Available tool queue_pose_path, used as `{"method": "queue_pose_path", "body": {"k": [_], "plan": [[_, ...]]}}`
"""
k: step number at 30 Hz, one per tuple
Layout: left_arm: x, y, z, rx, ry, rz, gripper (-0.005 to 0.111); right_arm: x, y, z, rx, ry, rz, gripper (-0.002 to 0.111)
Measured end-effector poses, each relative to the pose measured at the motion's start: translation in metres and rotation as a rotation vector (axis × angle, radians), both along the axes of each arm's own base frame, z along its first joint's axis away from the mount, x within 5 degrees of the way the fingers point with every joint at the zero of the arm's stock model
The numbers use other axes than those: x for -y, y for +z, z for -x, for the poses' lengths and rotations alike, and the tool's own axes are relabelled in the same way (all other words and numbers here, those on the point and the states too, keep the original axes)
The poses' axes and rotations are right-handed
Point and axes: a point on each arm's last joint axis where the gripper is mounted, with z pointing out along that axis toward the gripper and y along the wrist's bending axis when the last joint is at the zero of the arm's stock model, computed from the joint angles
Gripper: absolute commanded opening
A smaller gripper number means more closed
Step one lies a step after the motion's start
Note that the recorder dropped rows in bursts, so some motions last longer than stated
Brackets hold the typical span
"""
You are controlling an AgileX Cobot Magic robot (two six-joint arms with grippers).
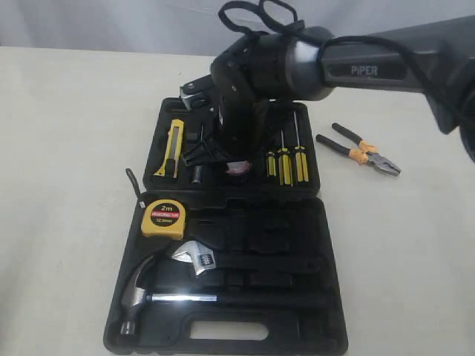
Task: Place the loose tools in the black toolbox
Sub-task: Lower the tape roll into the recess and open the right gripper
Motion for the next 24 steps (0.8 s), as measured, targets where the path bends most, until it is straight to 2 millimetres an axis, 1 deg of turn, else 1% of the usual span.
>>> {"method": "queue_pose_path", "body": {"k": [2, 4, 6, 9, 10, 12, 14, 15, 19, 22, 24], "plan": [[0.000, 0.000, 0.000, 0.000, 0.000, 0.000, 0.000, 0.000, -0.005, 0.000, -0.014, -0.003, 0.005, 0.019], [0.000, 0.000, 0.000, 0.000, 0.000, 0.000, 0.000, 0.000, -0.005, 0.001, -0.016, -0.003, 0.003, 0.019], [0.000, 0.000, 0.000, 0.000, 0.000, 0.000, 0.000, 0.000, -0.005, 0.001, -0.018, -0.005, -0.001, 0.023], [0.000, 0.000, 0.000, 0.000, 0.000, 0.000, 0.000, 0.000, -0.005, 0.001, -0.023, -0.007, 0.000, 0.037], [0.000, 0.000, 0.000, 0.000, 0.000, 0.000, 0.000, 0.000, -0.005, 0.001, -0.025, -0.008, 0.002, 0.047], [0.000, 0.000, 0.000, 0.000, 0.000, 0.000, 0.000, 0.000, -0.006, 0.002, -0.029, -0.011, 0.000, 0.062], [0.000, 0.000, 0.000, 0.000, 0.000, 0.000, 0.000, 0.000, -0.006, 0.002, -0.033, -0.012, 0.004, 0.073], [0.000, 0.000, 0.000, 0.000, 0.000, 0.000, 0.000, 0.001, -0.006, 0.002, -0.037, -0.012, 0.010, 0.075], [0.000, 0.000, 0.000, 0.000, 0.000, 0.000, 0.000, 0.004, -0.007, 0.001, -0.040, -0.015, 0.022, 0.075], [0.000, 0.000, 0.000, 0.000, 0.000, 0.000, 0.000, 0.004, -0.003, 0.002, -0.037, -0.016, 0.023, 0.075], [0.000, 0.000, 0.000, 0.000, 0.000, 0.000, 0.000, 0.005, 0.004, 0.003, -0.032, -0.020, 0.014, 0.074]]}}
